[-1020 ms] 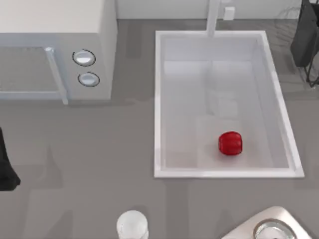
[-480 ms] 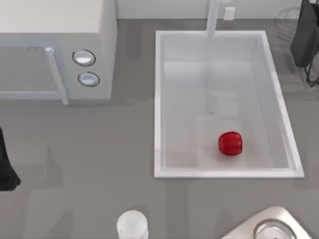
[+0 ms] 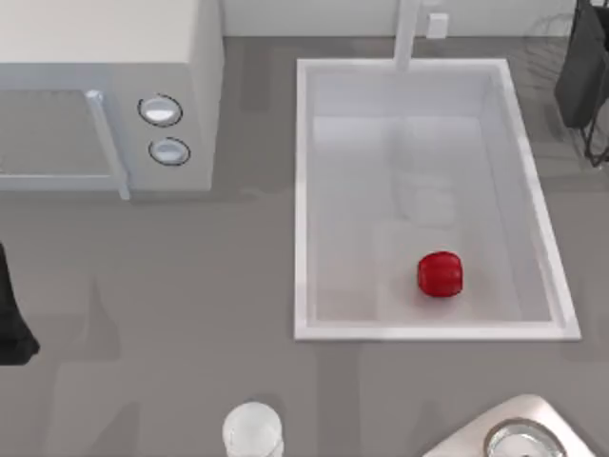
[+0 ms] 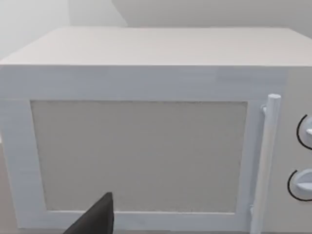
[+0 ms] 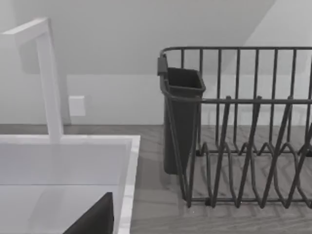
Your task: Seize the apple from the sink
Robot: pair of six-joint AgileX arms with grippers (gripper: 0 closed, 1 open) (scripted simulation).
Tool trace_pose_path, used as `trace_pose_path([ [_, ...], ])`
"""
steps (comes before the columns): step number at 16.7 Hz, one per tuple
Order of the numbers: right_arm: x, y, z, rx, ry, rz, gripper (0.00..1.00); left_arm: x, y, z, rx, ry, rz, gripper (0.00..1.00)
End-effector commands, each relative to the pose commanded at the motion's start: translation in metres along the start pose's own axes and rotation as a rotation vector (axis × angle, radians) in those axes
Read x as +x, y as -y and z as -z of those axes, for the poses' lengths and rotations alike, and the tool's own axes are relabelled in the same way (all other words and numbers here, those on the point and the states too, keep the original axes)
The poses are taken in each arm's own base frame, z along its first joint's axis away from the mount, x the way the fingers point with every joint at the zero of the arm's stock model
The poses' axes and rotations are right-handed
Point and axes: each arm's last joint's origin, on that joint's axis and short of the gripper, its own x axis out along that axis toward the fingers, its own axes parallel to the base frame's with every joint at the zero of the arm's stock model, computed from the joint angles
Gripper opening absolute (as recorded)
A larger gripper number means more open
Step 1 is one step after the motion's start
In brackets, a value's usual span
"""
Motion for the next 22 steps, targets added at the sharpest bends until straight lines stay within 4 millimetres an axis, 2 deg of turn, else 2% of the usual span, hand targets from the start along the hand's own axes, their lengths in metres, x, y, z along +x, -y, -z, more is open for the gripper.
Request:
trace_pose_path([
  [4, 0.001, -0.002, -0.012, 0.015, -0.042, -0.015, 1.00, 0.000, 0.000, 0.000, 0.000, 0.000, 0.000, 1.00],
  [7, 0.006, -0.006, -0.039, 0.047, -0.151, -0.046, 1.00, 0.000, 0.000, 0.000, 0.000, 0.000, 0.000, 1.00],
  [10, 0.025, -0.014, -0.072, 0.084, -0.326, -0.081, 1.00, 0.000, 0.000, 0.000, 0.000, 0.000, 0.000, 1.00],
  [13, 0.064, -0.028, -0.101, 0.113, -0.552, -0.108, 1.00, 0.000, 0.000, 0.000, 0.000, 0.000, 0.000, 1.00],
  [16, 0.118, -0.052, -0.115, 0.125, -0.800, -0.118, 1.00, 0.000, 0.000, 0.000, 0.000, 0.000, 0.000, 1.00],
  [19, 0.176, -0.084, -0.105, 0.115, -1.045, -0.106, 1.00, 0.000, 0.000, 0.000, 0.000, 0.000, 0.000, 1.00],
  [22, 0.226, -0.119, -0.076, 0.087, -1.261, -0.075, 1.00, 0.000, 0.000, 0.000, 0.000, 0.000, 0.000, 1.00],
])
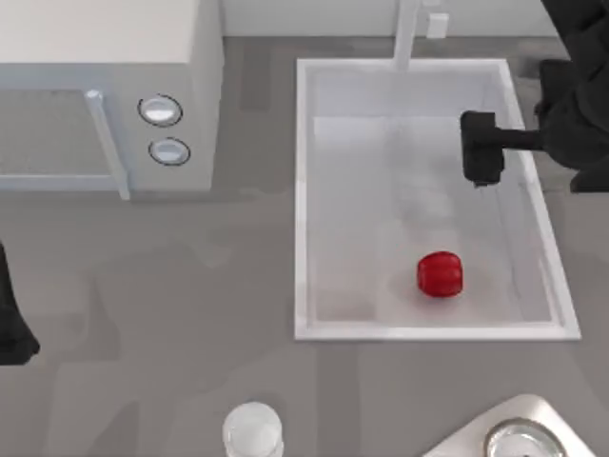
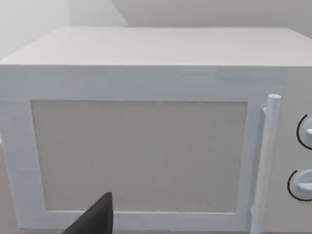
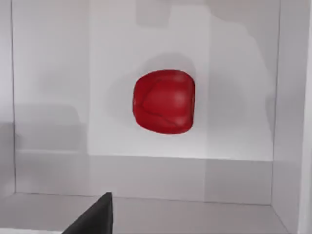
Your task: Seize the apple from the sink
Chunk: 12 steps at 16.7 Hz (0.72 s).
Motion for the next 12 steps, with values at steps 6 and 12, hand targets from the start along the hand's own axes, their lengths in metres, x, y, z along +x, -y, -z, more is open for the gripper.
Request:
trace_pose_path([
  [6, 0.082, -0.043, -0.026, 0.002, -0.269, 0.092, 1.00, 0.000, 0.000, 0.000, 0.000, 0.000, 0.000, 1.00],
  [12, 0.095, -0.049, -0.027, 0.002, -0.308, 0.109, 1.00, 0.000, 0.000, 0.000, 0.000, 0.000, 0.000, 1.00],
])
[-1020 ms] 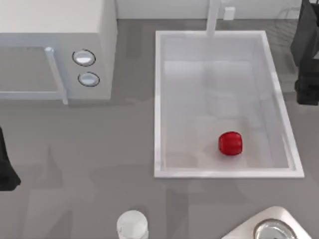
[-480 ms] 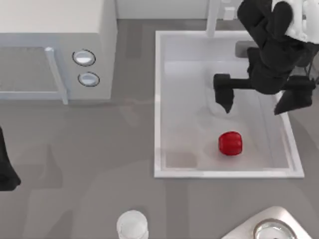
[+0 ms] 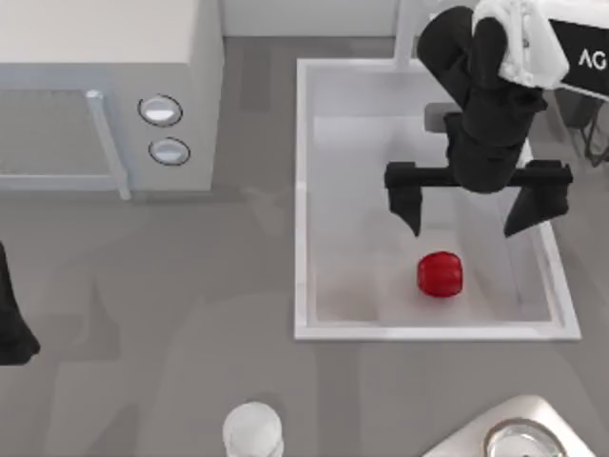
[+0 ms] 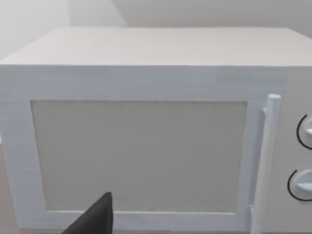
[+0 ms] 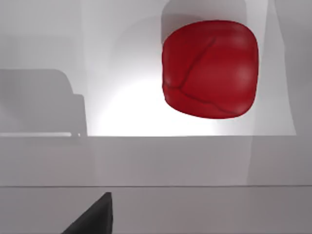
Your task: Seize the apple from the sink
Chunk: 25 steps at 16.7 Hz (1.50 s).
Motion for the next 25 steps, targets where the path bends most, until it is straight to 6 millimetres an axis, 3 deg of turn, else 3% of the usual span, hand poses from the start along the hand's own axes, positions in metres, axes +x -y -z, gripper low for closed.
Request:
trace_pose_path([
  [2, 0.001, 0.002, -0.001, 0.004, 0.000, 0.000, 1.00, 0.000, 0.000, 0.000, 0.000, 0.000, 0.000, 1.00],
  [4, 0.016, 0.001, -0.002, 0.004, -0.007, 0.003, 1.00, 0.000, 0.000, 0.000, 0.000, 0.000, 0.000, 1.00],
  [11, 0.122, -0.002, -0.006, 0.001, 0.017, -0.008, 1.00, 0.000, 0.000, 0.000, 0.000, 0.000, 0.000, 1.00],
  [13, 0.144, -0.001, -0.002, 0.000, 0.005, -0.002, 1.00, 0.000, 0.000, 0.000, 0.000, 0.000, 0.000, 1.00],
  [18, 0.150, 0.000, 0.000, 0.000, 0.000, 0.000, 1.00, 0.000, 0.000, 0.000, 0.000, 0.000, 0.000, 1.00],
  [25, 0.150, 0.000, 0.000, 0.000, 0.000, 0.000, 0.47, 0.000, 0.000, 0.000, 0.000, 0.000, 0.000, 1.00],
])
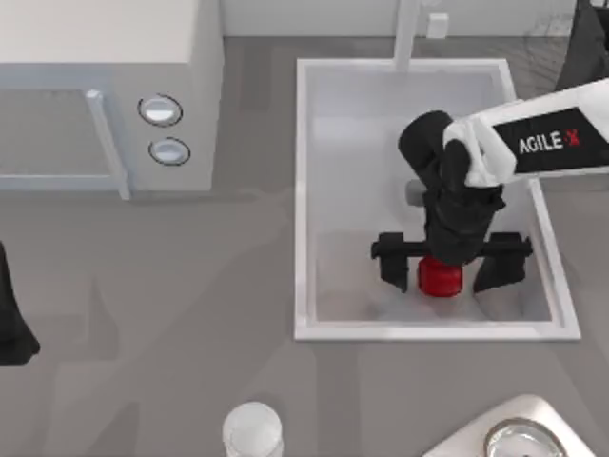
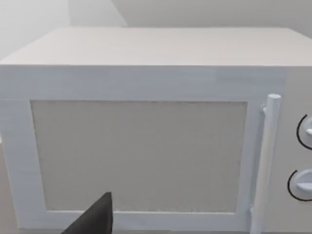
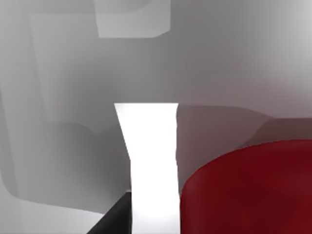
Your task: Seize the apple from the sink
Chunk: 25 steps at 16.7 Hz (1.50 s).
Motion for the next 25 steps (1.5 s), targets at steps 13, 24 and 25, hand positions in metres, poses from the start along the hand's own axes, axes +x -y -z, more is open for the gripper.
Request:
trace_pose_path([
  [13, 0.000, 0.000, 0.000, 0.000, 0.000, 0.000, 0.00, 0.000, 0.000, 0.000, 0.000, 0.000, 0.000, 1.00],
  [24, -0.120, -0.014, -0.030, -0.005, 0.038, 0.004, 0.00, 0.000, 0.000, 0.000, 0.000, 0.000, 0.000, 1.00],
  [25, -0.140, -0.014, -0.030, -0.005, 0.031, 0.007, 0.00, 0.000, 0.000, 0.000, 0.000, 0.000, 0.000, 1.00],
])
